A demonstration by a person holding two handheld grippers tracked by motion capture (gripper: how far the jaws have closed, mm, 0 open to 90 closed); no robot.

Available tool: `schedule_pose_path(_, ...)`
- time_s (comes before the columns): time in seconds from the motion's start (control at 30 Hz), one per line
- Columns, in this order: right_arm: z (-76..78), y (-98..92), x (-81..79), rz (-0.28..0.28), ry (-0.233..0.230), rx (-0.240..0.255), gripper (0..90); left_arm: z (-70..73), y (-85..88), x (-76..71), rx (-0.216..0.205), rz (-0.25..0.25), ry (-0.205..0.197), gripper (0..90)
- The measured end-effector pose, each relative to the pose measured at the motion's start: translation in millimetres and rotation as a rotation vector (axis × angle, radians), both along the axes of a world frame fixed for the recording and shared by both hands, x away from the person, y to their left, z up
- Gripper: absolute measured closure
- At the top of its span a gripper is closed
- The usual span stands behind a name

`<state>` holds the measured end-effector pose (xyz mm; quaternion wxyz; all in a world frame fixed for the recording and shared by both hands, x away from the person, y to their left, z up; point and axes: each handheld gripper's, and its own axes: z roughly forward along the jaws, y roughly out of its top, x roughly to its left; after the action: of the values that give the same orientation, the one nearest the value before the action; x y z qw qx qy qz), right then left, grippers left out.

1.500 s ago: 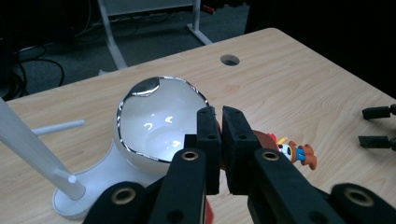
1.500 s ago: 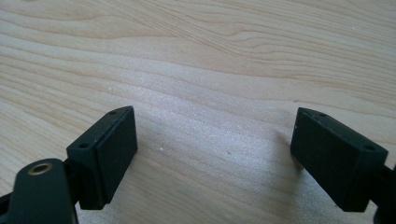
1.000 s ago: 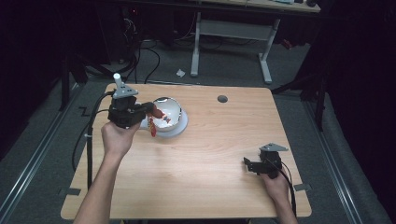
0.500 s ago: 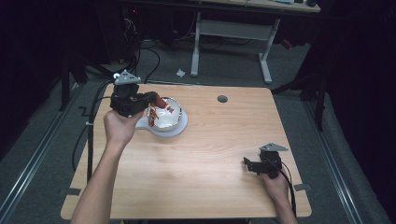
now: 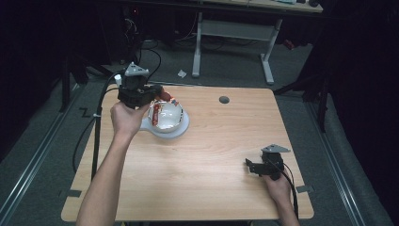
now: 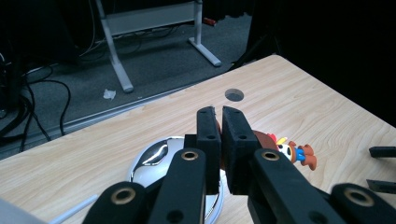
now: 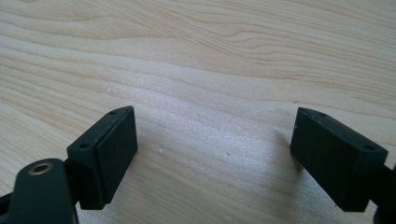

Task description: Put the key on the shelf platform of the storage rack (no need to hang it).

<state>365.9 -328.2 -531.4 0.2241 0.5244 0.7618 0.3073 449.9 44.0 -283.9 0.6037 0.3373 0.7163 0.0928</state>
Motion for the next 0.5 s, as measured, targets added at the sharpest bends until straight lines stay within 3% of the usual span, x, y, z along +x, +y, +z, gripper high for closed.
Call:
schedule_pose_path(0.17,0.0,0.0,-0.1,0.0,0.0,-0.001,14.7,-2.1,-6.1,8.9,-0.008,0.009,0.01,86.4)
schedule_pose_path(0.2,0.0,0.1,-0.2,-0.001,0.001,-0.001,14.7,-4.2,-6.5,11.4,0.006,0.001,-0.001,86.4)
schedule_pose_path(0.27,0.0,0.1,-0.2,-0.001,0.0,-0.002,14.7,-5.6,-9.8,15.2,-0.011,0.018,0.017,86.4)
schedule_pose_path(0.5,0.0,0.1,-0.2,-0.002,0.0,-0.001,14.7,-17.5,-20.0,23.5,0.01,0.016,0.027,86.3)
